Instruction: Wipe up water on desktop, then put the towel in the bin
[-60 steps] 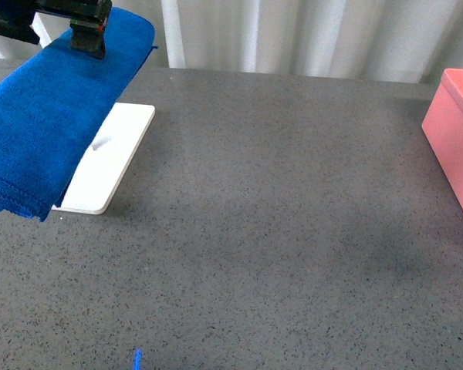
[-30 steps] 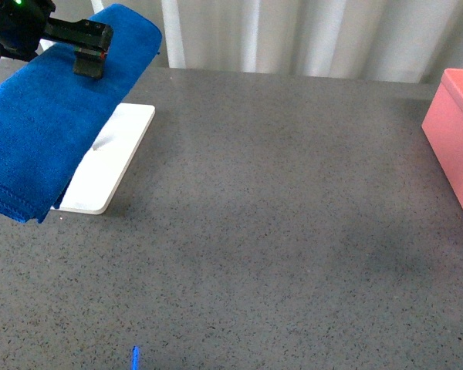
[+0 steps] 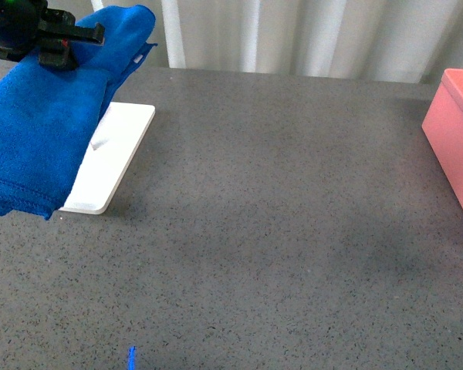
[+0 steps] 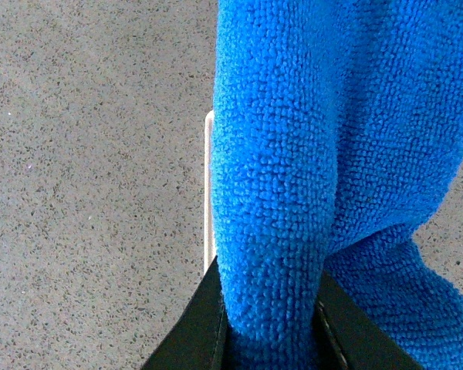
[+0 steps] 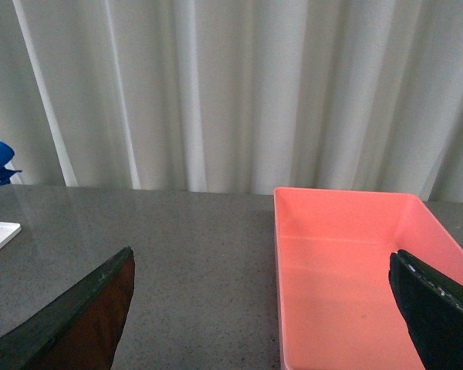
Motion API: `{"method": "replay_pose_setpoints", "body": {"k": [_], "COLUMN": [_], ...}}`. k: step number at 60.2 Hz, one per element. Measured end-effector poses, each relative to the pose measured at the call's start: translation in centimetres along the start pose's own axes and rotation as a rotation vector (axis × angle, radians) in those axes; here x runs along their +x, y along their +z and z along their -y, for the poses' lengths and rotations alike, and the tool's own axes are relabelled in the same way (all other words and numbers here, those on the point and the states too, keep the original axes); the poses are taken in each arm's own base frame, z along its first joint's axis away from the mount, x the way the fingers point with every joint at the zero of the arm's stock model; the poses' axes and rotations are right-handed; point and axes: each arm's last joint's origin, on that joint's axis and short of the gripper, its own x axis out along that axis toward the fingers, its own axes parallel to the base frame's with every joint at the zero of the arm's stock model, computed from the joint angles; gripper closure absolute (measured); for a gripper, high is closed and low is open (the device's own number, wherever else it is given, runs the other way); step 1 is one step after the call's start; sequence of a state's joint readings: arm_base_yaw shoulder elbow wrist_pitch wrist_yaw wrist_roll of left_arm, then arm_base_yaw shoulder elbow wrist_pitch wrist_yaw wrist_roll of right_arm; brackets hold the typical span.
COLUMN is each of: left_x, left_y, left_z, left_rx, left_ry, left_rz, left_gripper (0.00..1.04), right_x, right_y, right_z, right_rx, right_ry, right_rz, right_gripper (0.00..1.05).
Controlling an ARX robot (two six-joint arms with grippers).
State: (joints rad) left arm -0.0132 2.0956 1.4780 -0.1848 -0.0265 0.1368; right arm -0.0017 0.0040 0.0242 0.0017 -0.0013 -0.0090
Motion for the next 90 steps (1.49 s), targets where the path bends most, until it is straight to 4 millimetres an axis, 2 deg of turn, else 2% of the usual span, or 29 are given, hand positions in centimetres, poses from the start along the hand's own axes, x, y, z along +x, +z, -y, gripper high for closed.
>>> {"method": "replay_pose_setpoints", "body": {"k": [20,26,30,37,55,64,77,90], "left_x": [-1.4,-2.8,-4.3,-5.9,-5.3,-6.4,-10.2,-13.8], "left_y": [0.4,1.3,2.2,3.2,2.7,3.0,3.4,2.6], "left_z": [0.1,0.2,0.3,0.4,-0.2,-0.5,1.3,4.8], "left_rx": [-0.008,-0.015,-0.018,-0.013,-0.039,-0.060,-0.077,-0.085], "left_ry": [-0.063,-0.099,-0.110,-0.104,-0.115,-0.177,-0.390,-0.654], "left_rz": [0.016,0.059,0.101,0.141,0.109,0.120,0.190,0.280], "left_gripper": [0.90,0.91,1.00,1.00,1.00,1.00,1.00,1.00], "right_x": [0.0,0.0,0.0,0.0,0.0,0.0,0.0,0.0], "right_y": [0.0,0.0,0.0,0.0,0.0,0.0,0.0,0.0], "right_z": [0.0,0.0,0.0,0.0,0.0,0.0,0.0,0.0], "right_rx": [0.000,0.000,0.000,0.000,0.000,0.000,0.000,0.000], "right_ry": [0.000,0.000,0.000,0.000,-0.001,-0.001,0.000,0.000], "right_rz": [0.000,0.000,0.000,0.000,0.000,0.000,0.000,0.000], "right_gripper": [0.07,0.07,0.07,0.07,0.07,0.07,0.07,0.07]}}
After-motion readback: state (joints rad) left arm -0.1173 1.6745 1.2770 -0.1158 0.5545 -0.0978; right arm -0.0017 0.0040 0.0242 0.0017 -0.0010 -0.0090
